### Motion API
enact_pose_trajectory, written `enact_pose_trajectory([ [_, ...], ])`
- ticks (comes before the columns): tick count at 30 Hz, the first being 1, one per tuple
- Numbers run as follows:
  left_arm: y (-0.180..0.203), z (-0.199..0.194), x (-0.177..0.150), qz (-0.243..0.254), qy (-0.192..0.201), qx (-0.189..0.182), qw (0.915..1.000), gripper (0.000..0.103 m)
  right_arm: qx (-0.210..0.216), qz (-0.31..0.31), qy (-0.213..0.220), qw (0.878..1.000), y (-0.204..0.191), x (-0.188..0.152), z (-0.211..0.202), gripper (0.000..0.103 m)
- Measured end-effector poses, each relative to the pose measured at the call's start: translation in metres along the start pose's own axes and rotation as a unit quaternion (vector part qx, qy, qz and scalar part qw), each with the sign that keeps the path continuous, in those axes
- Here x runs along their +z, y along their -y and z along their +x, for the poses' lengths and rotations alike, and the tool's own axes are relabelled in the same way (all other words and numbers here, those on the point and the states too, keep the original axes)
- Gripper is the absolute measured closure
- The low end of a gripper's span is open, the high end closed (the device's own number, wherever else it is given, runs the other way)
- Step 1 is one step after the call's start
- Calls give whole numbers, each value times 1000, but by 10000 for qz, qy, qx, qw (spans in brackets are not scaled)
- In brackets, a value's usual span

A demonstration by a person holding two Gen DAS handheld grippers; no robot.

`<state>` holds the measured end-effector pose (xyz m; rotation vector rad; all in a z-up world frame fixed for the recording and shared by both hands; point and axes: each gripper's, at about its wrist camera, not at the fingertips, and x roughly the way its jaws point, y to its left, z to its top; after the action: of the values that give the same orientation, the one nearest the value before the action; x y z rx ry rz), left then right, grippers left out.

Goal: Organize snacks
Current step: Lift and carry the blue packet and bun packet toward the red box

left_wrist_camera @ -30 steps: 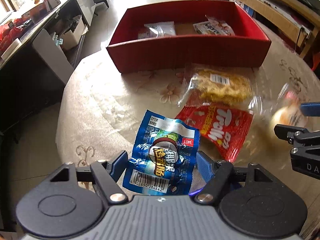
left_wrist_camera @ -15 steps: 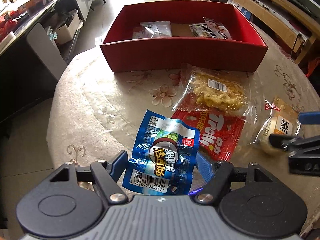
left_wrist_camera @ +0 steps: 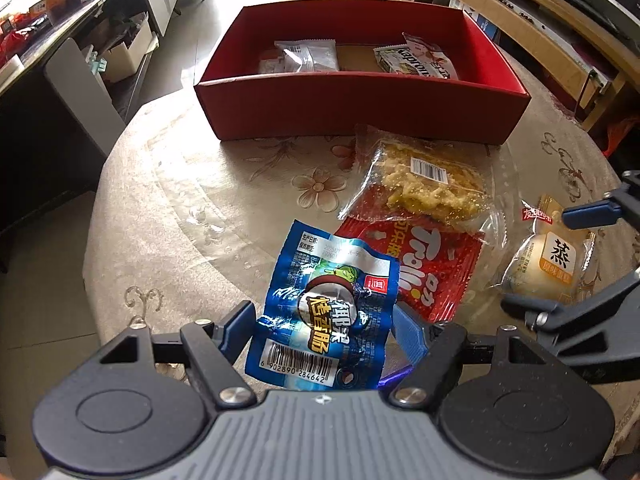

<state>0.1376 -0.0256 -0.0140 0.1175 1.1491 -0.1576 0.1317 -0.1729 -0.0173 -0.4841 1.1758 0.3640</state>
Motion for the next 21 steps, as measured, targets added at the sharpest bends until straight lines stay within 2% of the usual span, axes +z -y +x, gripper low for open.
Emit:
enact_pose_trajectory([
  [2,0,3,0,-14,-44,-17,10000,33,-125,-329,-143,9993,-3,1,11,12],
  [4,2,6,1,18,-78,11,10000,33,-329,-269,-281,9987,1,1,22,15],
  [5,4,7,2,36,-90,26,9999,33,-259,-100,-220,9994,4,0,22,17],
  [7,6,9,2,70,-96,19,9999,33,-107,107,-181,9997,6,-1,17,35],
  [8,7,8,2,83,-91,18,9999,33,-163,172,-156,9996,5,-2,14,37],
  [12,9,4,1,111,-23,37,9999,33,-329,422,-88,9985,-2,-14,5,39],
  [16,13,-2,-3,200,82,169,9996,32,-970,493,131,9940,-12,-28,-17,39],
  [21,15,-8,-2,168,175,162,9996,32,-1178,826,406,9888,-23,-30,-33,39],
])
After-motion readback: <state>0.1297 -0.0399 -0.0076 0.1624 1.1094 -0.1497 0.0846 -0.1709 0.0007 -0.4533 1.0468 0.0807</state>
